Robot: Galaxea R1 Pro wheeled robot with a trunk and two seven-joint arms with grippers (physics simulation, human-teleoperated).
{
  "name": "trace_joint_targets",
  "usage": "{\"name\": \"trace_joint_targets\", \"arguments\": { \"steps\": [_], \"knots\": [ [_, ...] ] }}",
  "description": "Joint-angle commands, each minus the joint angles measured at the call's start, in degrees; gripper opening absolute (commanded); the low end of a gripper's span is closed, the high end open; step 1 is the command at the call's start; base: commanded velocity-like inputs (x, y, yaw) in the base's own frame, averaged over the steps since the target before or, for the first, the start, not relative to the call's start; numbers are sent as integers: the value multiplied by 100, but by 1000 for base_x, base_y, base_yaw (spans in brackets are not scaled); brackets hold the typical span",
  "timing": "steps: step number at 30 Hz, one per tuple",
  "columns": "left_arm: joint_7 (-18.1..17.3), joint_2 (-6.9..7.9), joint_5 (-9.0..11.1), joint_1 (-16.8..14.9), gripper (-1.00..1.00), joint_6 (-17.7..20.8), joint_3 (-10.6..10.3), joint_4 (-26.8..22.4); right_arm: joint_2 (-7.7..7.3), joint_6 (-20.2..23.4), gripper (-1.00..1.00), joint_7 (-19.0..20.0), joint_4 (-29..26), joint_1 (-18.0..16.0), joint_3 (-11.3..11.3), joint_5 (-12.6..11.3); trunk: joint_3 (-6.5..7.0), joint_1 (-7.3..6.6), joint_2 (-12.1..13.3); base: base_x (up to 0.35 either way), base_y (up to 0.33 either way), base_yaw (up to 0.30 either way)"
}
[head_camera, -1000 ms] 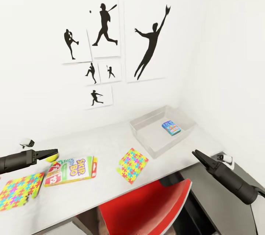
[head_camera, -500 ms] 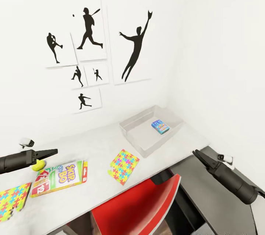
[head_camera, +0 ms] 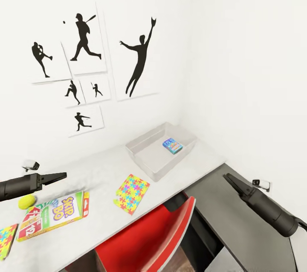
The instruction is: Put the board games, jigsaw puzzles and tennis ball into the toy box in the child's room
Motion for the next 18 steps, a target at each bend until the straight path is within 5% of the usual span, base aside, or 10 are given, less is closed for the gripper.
{"name": "trace_joint_targets", "arguments": {
  "steps": [1,18],
  "knots": [
    [-25,0,-2,-3,100,61,-1,-2,0,32,100,5,1,-6,-2,-16,-5,3,-12,-19,0,-212],
    [-25,-5,-5,-2,100,61,-4,-2,-2,32,100,6,9,-1,-9,-25,112,3,-12,-3,0,-212]
  ]
}}
